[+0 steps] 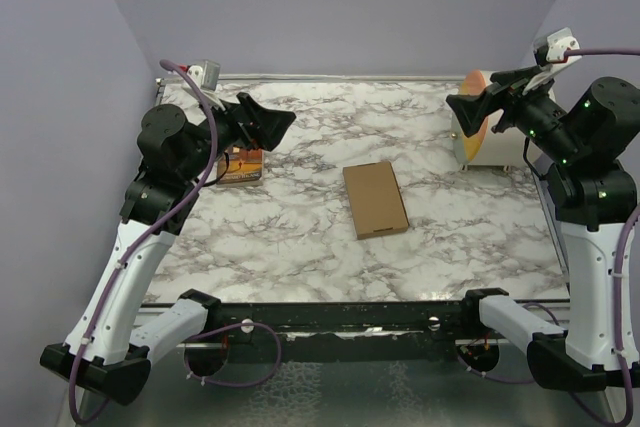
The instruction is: Fold the paper box
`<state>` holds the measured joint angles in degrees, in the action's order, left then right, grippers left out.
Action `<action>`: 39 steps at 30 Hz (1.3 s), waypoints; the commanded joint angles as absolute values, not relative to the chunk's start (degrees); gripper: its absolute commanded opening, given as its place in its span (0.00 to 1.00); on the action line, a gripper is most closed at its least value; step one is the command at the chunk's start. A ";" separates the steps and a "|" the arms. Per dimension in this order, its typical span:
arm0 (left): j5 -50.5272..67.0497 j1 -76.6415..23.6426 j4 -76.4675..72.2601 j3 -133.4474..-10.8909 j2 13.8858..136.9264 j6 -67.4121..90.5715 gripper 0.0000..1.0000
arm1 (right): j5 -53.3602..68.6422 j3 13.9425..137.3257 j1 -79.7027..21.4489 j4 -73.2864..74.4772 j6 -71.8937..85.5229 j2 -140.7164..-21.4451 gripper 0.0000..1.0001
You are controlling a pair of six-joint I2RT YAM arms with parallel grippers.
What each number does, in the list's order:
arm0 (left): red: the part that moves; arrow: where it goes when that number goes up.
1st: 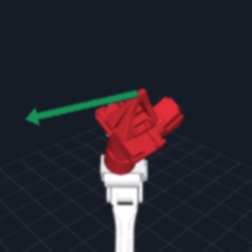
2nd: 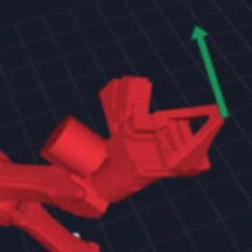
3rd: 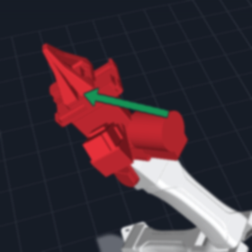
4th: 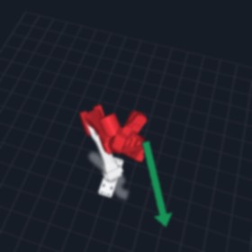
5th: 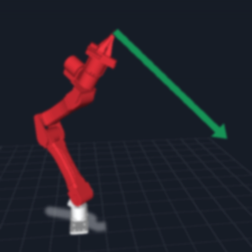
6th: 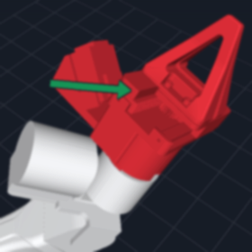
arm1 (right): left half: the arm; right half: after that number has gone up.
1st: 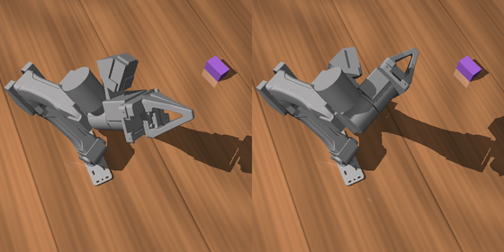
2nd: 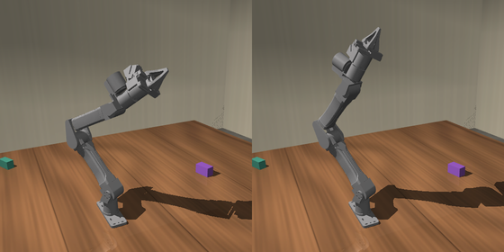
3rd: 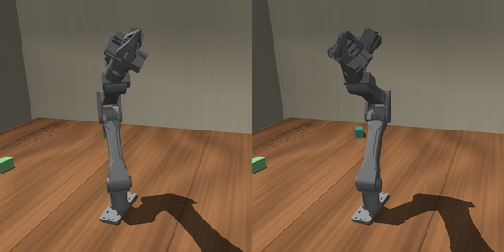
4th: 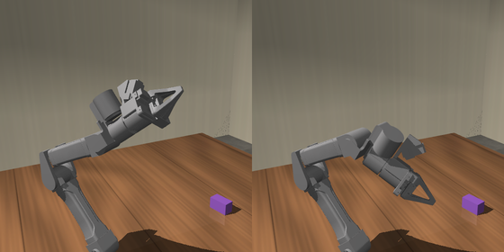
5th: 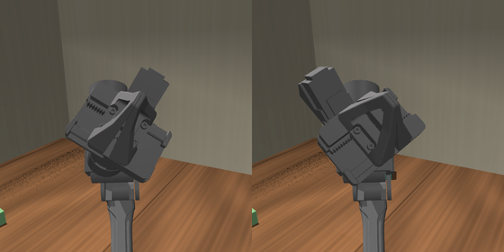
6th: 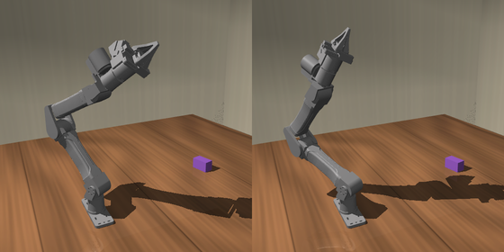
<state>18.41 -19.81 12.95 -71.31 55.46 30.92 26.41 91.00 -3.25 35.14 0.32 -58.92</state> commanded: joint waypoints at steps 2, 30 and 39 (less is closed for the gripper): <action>17.98 -19.50 11.73 -69.96 54.69 31.37 0.99 | 26.48 90.27 -2.81 34.10 0.10 -58.17 1.00; 16.79 -19.47 13.05 -67.20 48.73 35.25 0.99 | 29.25 88.16 -2.20 31.96 2.92 -57.86 1.00; 17.58 -19.50 9.12 -62.82 48.56 35.95 0.99 | 28.31 85.62 -2.20 31.14 2.43 -56.61 1.00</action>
<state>17.91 -19.81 11.55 -64.88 48.53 35.33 27.92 87.07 -2.52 32.93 1.93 -57.98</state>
